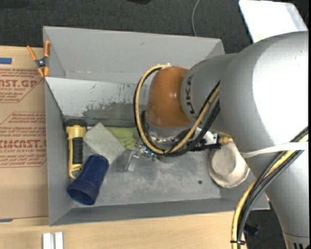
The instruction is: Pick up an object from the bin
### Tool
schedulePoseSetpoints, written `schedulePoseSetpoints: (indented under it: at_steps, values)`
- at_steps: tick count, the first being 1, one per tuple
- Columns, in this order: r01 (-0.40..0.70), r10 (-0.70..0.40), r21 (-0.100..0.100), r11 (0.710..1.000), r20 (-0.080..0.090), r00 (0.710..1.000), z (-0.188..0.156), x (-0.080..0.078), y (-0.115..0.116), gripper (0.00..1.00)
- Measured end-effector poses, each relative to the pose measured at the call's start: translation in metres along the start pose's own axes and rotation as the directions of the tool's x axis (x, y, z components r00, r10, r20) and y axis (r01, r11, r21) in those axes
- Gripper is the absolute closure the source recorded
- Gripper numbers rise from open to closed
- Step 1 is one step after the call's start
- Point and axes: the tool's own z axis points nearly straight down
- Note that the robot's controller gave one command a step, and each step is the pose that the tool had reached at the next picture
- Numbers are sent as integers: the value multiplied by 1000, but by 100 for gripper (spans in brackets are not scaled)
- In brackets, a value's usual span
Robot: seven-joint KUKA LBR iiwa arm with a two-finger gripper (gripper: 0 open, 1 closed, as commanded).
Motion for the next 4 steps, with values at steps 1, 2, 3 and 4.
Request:
schedulePoseSetpoints:
  at_steps: [1,2,3,4]
  values:
    - [-80,80,-6,997,13,997,-6,8,-7,100]
    - [-80,80,-6,997,13,997,-6,8,-7,100]
    - [-79,79,1,997,1,997,-46,12,-9,100]
    - [-79,79,0,997,3,997,-91,11,-8,100]
